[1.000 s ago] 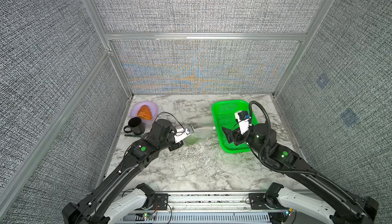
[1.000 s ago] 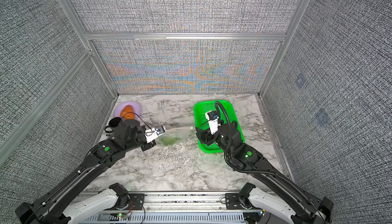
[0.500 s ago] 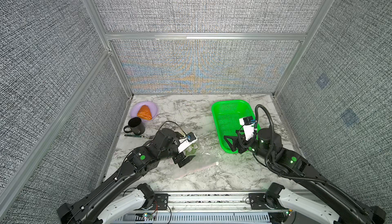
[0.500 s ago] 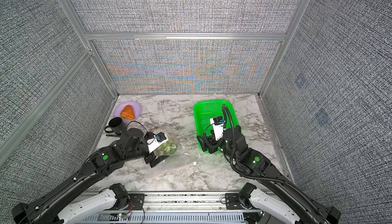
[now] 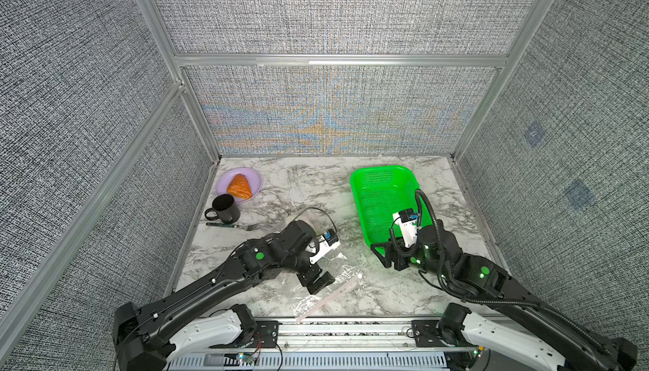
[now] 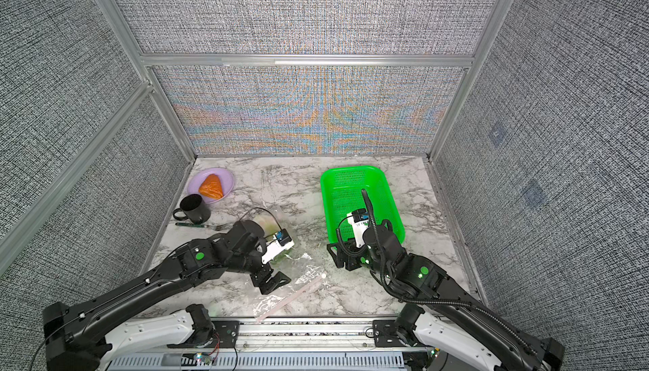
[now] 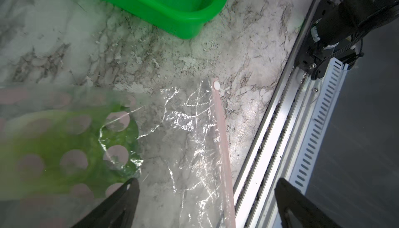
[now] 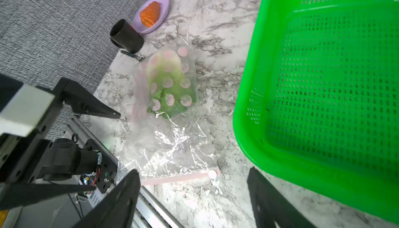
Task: Open the zip-top bag and take out the chinese cabbages
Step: Open the zipper of the food storage bag at the center of the board.
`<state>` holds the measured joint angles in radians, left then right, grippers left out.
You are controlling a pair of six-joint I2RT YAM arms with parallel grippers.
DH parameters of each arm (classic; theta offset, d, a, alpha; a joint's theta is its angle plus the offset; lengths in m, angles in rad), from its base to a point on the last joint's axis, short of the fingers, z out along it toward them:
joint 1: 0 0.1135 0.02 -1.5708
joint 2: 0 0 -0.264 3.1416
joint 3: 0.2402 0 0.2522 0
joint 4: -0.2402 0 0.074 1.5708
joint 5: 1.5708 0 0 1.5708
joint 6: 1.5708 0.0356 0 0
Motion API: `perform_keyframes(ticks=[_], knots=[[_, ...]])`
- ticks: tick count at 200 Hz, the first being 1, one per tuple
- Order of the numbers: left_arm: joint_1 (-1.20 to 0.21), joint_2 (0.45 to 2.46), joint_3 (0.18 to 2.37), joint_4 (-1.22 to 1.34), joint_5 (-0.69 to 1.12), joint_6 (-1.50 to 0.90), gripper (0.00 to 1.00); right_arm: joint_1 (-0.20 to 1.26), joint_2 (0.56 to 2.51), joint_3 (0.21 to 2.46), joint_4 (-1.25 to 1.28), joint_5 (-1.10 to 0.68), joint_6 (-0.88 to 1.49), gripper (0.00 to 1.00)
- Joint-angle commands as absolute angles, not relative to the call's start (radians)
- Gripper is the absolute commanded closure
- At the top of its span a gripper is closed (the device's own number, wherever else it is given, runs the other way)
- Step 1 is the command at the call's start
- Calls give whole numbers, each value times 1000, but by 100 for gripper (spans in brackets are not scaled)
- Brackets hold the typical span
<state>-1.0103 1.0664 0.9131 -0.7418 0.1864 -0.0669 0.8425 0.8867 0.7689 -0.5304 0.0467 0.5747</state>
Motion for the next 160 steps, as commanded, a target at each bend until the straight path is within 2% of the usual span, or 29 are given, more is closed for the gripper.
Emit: perform_keyframes(ticks=[1,44,64,77,83,106,129,160], knots=[[-1073,1166,959,-793,53,-297,1,844,848,764,-582,130,648,19],[-1275,1340,1018,-890,-203,-500,2,840,737,715,-609,201,726,19],[-1301,1348,999,-884,-256,-582,13,839,683,690,-620,211,745,20],[-1315,1363,997,-896,-276,-606,30,839,659,677,-623,218,747,20],[-1322,1378,1003,-909,-288,-614,34,839,652,674,-625,223,746,20],[-1340,1459,1026,-934,-285,-611,34,838,639,663,-630,243,733,20],[-1381,1537,1057,-916,-251,-569,25,836,643,662,-639,256,721,20],[-1400,1581,1079,-900,-230,-565,23,833,637,663,-652,274,714,20]])
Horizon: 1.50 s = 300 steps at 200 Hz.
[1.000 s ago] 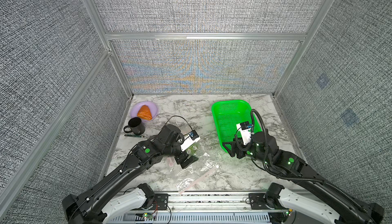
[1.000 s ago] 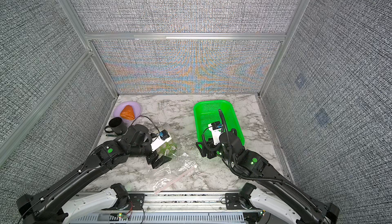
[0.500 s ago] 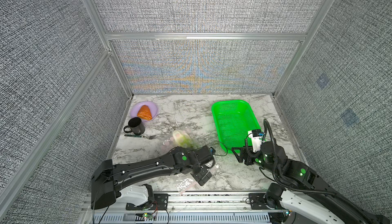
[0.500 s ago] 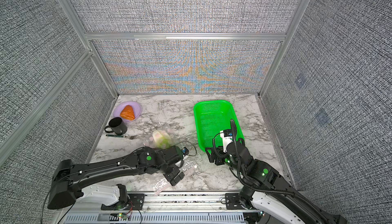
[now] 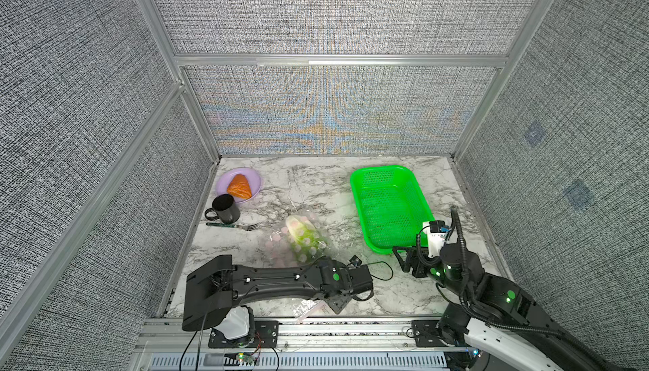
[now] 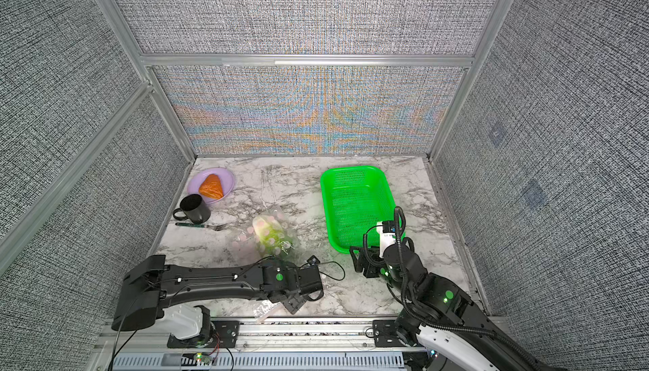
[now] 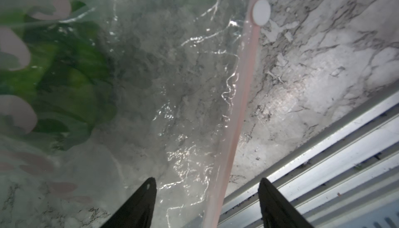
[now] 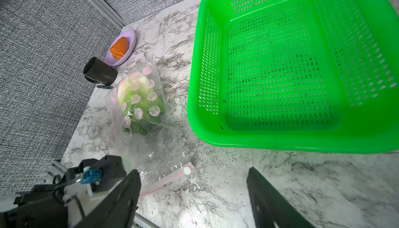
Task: Open the zip-top bag and take out the chinese cabbages
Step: Open the zipper of the food storage bag at the center of the board.
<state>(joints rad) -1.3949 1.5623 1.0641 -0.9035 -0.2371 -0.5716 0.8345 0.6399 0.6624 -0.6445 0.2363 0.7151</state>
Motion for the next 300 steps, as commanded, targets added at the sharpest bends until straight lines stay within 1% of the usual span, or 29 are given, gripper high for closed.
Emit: perform_keyframes(ticks=[1,17,34,66,100,131,168,181,197,210,216,261,300], knots=[[-1400,1582,1080,-900,-231,-565,24,833,637,664,-652,274,715,20],[-1399,1593,1085,-906,-240,-565,25,832,628,659,-648,278,717,20],[-1400,1628,1114,-965,-285,-612,31,829,621,658,-644,278,716,20],[-1401,1703,1138,-990,-273,-588,38,824,618,653,-637,278,713,21],[-1400,1690,1119,-961,-285,-583,39,821,615,656,-638,277,714,20],[-1398,1712,1115,-972,-298,-578,51,818,610,654,-635,279,714,21],[-1390,1716,1106,-959,-298,-571,58,816,608,655,-635,278,712,21],[-1385,1717,1103,-958,-299,-572,66,816,607,655,-636,278,713,21],[-1380,1718,1100,-959,-304,-575,85,816,607,652,-635,278,712,21],[-1373,1719,1096,-957,-302,-579,95,816,607,653,-634,277,712,21],[-1372,1718,1094,-957,-300,-579,98,816,607,652,-632,276,711,21],[-1370,1712,1094,-929,-282,-583,100,815,616,640,-596,226,687,21],[-1337,1668,1106,-847,-239,-601,100,815,635,596,-430,1,674,20]])
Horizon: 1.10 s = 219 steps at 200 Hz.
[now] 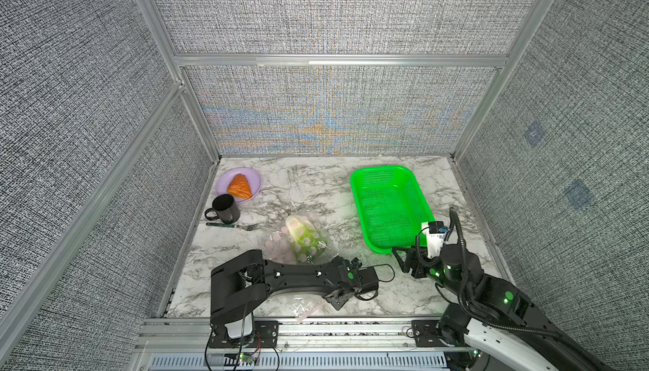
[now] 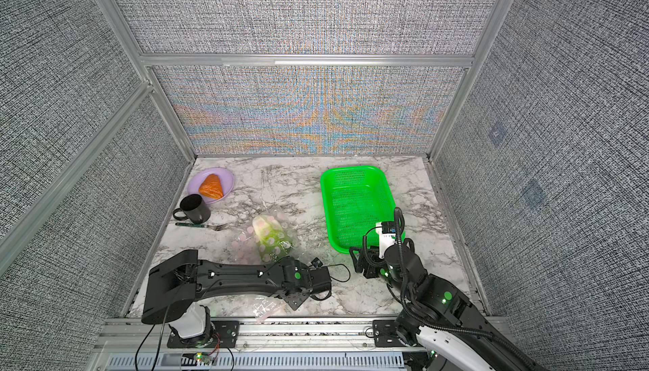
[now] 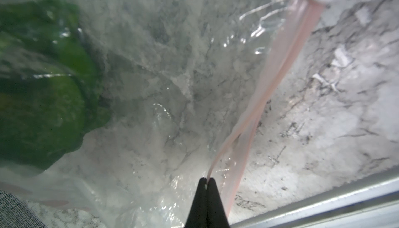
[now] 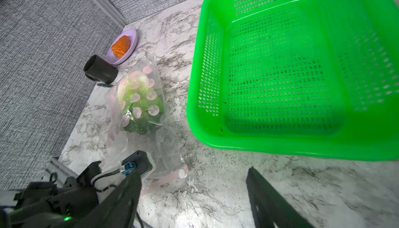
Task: Open the zip-top bag and take out the chinese cabbages
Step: Open the zipper of the food storage bag at the center of the board.
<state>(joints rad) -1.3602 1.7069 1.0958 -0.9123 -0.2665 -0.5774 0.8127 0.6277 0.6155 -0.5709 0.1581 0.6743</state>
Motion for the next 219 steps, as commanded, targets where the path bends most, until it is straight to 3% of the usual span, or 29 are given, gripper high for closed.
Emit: perform_keyframes(ticks=[1,43,67,85,121,150,203,219], knots=[[-1335,1664,1106,-844,-239,-602,100,815,636,595,-426,-3,677,20],[-1218,1550,1106,-762,-186,-627,100,809,645,545,-299,-82,828,18],[-1154,1510,1099,-691,-131,-635,100,802,663,506,-205,-142,916,22],[-1132,1510,1112,-676,-117,-638,100,802,672,454,-129,-182,1022,30],[-1129,1534,1139,-672,-102,-632,100,808,713,364,30,-236,1100,65],[-1129,1534,1144,-661,-101,-633,100,827,837,438,72,-309,1042,75],[-1127,1484,1134,-644,-113,-639,100,890,1004,408,227,-283,1111,100],[-1123,1475,1134,-650,-115,-640,100,903,1030,377,278,-265,1138,100]])
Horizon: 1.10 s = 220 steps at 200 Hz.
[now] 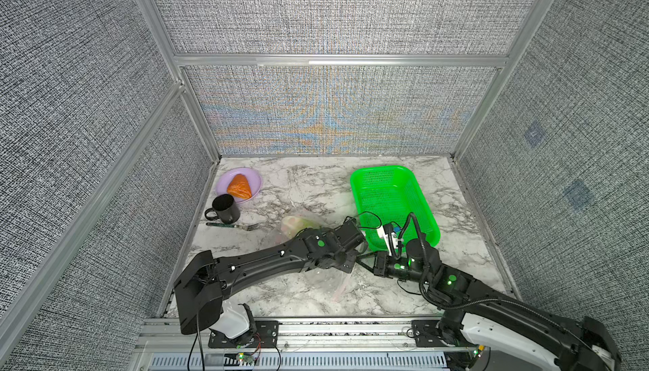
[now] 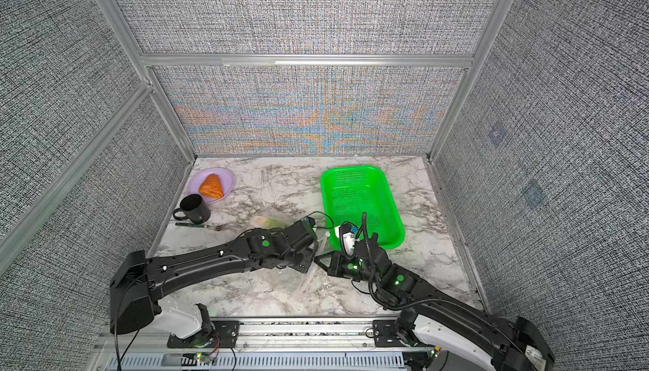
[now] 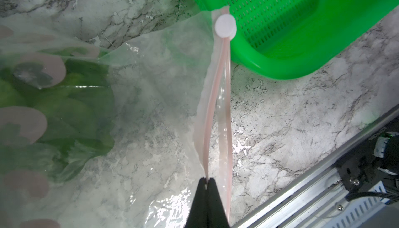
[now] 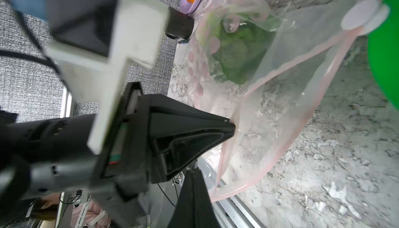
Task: Open the zip-top bag and take out the chinese cabbages
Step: Open the zipper of the food storage bag at the center of the board, then pick up the Chinese cabbage from the zipper food storage bag.
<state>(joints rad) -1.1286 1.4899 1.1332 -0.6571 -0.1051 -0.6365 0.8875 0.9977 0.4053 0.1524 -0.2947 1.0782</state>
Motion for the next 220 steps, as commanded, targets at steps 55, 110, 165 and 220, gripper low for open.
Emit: perform_keyframes(ticks=[55,110,165,220], knots=[[-1115,1442,1130,-646,-118,-640,100,965,1167,321,571,-170,1222,100],[-1103,1370,1116,-649,-132,-658,100,1058,1364,263,835,30,1252,100],[-1101,1343,1132,-663,-119,-650,100,1060,1404,308,728,142,1198,100],[-1101,1362,1127,-647,-93,-630,100,1054,1451,340,958,16,1064,82]])
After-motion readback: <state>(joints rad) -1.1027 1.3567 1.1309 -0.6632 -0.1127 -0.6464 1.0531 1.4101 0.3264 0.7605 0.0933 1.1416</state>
